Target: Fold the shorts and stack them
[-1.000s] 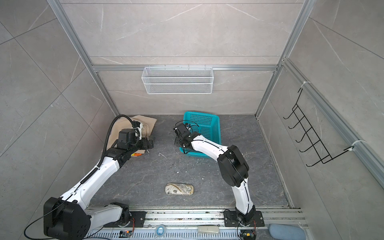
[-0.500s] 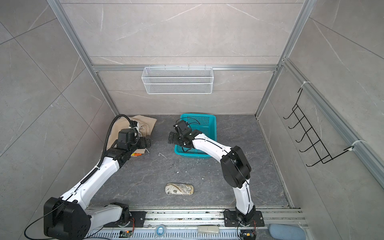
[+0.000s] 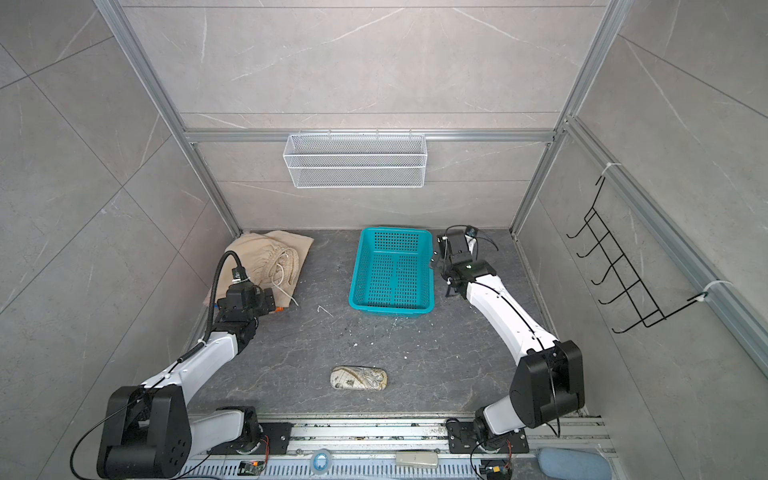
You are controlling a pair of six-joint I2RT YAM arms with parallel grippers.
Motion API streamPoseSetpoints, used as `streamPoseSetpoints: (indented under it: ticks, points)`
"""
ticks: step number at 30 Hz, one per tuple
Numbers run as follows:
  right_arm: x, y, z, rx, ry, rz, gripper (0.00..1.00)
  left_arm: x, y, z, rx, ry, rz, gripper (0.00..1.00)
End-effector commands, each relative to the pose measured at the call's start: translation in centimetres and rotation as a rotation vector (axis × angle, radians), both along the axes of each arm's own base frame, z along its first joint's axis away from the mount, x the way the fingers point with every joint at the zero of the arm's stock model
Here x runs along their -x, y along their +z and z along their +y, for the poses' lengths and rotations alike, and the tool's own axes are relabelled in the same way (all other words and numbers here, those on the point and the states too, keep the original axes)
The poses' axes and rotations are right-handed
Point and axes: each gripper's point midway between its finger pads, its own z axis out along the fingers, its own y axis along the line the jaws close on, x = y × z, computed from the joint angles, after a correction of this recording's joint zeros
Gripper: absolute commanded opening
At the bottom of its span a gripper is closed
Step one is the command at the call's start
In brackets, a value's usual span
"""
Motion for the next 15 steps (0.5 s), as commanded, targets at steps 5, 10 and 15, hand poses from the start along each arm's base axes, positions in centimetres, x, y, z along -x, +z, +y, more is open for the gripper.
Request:
streamPoseSetpoints:
  ticks: [5,10,15]
  points:
    - [4.6,0.4,-7.4,0.401,-0.271,-0.060,0.99,-2.5,-2.0,-1.0,0.018,-0.062,-0.068,1.00]
    - [5.9,-0.9,-8.6,0.518,-0.302,-0.036,0.99,-3.0,-2.1,-2.3,0.008,-0.148,-0.061,1.00]
    - [6.7,-2.7,-8.8,0.513,-0.305,-0.019,0.99,-2.1,-2.8,-1.1,0.047,-0.126,-0.186,1.00]
